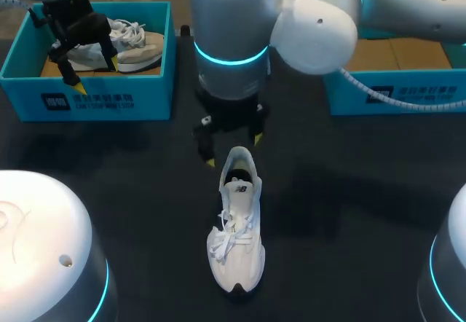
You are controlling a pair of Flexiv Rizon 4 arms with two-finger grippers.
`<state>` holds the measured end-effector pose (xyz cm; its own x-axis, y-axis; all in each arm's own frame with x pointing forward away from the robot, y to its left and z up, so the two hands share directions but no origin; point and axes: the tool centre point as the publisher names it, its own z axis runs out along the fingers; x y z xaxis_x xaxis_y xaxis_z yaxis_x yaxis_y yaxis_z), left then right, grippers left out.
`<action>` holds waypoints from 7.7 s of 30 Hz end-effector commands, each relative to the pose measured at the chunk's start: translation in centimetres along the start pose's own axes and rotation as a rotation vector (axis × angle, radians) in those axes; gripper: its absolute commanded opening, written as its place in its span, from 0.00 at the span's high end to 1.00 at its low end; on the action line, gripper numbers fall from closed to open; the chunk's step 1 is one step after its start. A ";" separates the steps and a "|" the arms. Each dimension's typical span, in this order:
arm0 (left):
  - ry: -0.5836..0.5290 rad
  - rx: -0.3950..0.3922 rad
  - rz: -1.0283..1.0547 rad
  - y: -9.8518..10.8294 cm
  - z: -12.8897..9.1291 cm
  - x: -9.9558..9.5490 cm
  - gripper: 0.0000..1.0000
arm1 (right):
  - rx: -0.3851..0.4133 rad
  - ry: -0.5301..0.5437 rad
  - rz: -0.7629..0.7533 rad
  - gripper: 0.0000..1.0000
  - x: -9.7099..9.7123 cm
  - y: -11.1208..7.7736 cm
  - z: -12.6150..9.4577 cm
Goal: Take the shoe out of the shoebox, open the shoe tongue, remove and reinsert the insole, then place the shoe into the shoebox
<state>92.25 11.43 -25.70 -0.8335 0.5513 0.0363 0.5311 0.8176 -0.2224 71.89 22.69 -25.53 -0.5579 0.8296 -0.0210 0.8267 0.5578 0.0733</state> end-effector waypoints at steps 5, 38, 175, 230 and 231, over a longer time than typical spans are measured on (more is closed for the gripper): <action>0.003 -0.001 0.001 0.1 -0.1 -0.1 0.00 | 0.086 0.037 -0.623 0.00 -0.7 0.6 0.5; 0.003 -0.001 0.001 0.1 -0.1 -0.1 0.00 | -0.003 -0.183 -0.918 0.00 -6.4 3.4 7.3; 0.003 -0.001 0.001 0.1 -0.1 -0.1 0.00 | 0.077 -0.394 -0.810 1.00 -45.0 11.2 -13.1; 0.003 -0.001 0.001 0.1 -0.1 -0.1 0.00 | 0.096 -0.399 0.219 1.00 -69.3 8.0 -11.5; 0.003 -0.001 0.001 0.1 -0.1 -0.1 0.00 | 0.096 -0.399 0.219 1.00 -69.3 8.0 -11.5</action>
<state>92.25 11.43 -25.70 -0.8336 0.5512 0.0364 0.5310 0.8177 -0.2223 117.41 -29.86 -11.71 -0.7770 0.4497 -0.4404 0.5447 0.8310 -0.1125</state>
